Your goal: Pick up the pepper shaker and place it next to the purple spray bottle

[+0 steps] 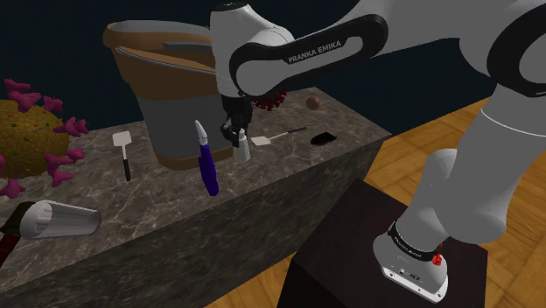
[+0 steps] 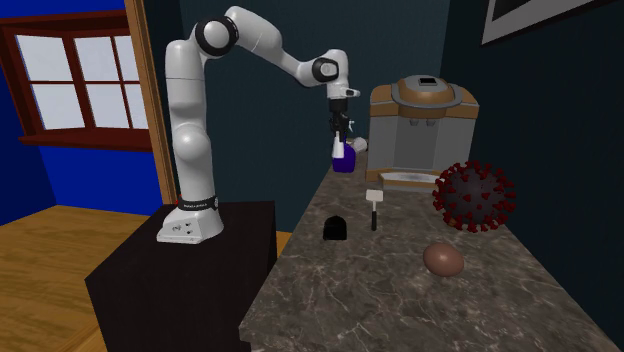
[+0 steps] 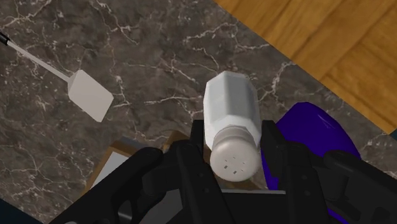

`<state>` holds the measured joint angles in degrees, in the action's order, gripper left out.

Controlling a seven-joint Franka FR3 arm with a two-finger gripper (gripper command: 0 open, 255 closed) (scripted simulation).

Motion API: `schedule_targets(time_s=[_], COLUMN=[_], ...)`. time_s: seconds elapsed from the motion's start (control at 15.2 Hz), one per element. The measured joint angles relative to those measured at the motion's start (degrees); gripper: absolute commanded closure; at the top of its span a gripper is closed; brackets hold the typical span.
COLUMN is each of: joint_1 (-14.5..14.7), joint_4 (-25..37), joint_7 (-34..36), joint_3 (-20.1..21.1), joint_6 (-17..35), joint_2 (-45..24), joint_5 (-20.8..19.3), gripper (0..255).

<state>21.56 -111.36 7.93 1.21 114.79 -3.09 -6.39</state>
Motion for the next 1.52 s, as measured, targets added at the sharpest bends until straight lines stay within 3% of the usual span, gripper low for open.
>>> schedule_targets(time_s=[1.12,1.52], joint_1=[0.0,0.0], joint_4=[-7.3,-7.5], joint_7=[1.7,1.7], joint_3=[-0.1,-0.1], joint_6=[12.3,12.7], joint_2=[-5.1,-5.3], joint_5=[-1.0,-1.0], gripper=[255,255])
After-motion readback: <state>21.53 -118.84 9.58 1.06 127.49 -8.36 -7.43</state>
